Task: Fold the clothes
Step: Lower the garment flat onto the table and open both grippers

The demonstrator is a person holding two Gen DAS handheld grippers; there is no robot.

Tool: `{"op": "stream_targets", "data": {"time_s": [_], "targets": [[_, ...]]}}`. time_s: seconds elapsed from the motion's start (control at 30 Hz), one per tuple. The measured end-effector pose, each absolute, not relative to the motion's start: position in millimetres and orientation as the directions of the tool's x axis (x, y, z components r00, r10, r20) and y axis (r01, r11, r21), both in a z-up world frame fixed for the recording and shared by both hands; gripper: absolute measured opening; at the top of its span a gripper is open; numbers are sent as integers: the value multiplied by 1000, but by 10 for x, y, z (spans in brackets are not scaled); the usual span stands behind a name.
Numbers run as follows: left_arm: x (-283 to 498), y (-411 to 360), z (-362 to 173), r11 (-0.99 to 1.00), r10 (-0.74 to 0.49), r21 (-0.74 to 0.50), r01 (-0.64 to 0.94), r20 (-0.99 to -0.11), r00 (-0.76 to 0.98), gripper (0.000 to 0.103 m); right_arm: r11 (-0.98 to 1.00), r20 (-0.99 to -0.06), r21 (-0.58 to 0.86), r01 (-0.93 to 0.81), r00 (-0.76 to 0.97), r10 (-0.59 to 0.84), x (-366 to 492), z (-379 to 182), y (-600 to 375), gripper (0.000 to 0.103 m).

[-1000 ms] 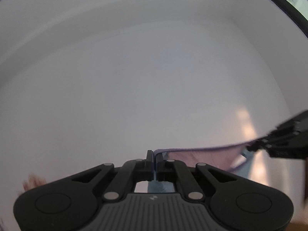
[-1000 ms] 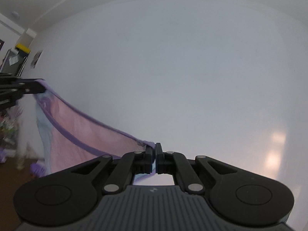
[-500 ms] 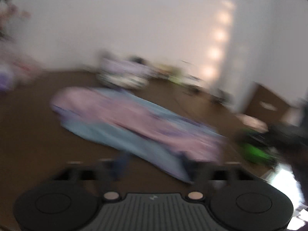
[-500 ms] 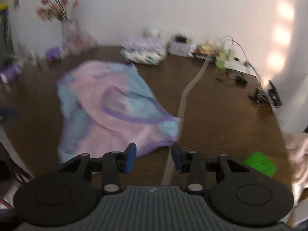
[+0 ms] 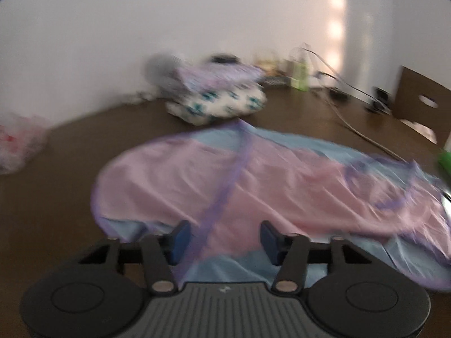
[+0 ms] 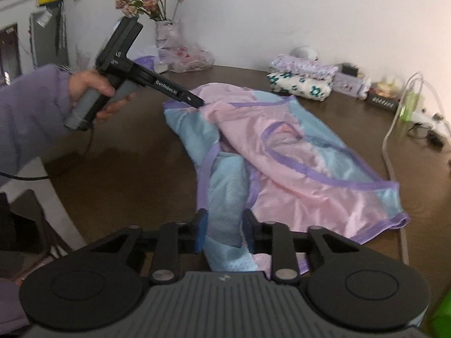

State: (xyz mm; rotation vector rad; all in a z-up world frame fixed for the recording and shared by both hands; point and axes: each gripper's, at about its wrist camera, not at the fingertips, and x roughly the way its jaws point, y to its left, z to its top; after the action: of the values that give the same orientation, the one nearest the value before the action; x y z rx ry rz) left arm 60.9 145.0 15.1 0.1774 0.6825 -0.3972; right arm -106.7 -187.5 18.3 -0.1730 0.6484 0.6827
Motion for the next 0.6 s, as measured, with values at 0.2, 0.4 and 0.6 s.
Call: {"op": "stream_targets", "data": {"time_s": [0.2, 0.4, 0.6], "targets": [[402, 1625, 136, 913, -321, -34, 407, -677, 662, 25, 790, -629, 102, -605, 576, 523, -929, 146, -2046, 3], [-235, 1583, 170, 939, -275, -47, 340, -695, 664, 23, 867, -652, 69, -494, 635, 414, -886, 174, -2456, 3], [-920, 1269, 265, 932, -289, -37, 360, -675, 679, 27, 919, -621, 33, -393, 712, 327, -785, 236, -2634, 6]]}}
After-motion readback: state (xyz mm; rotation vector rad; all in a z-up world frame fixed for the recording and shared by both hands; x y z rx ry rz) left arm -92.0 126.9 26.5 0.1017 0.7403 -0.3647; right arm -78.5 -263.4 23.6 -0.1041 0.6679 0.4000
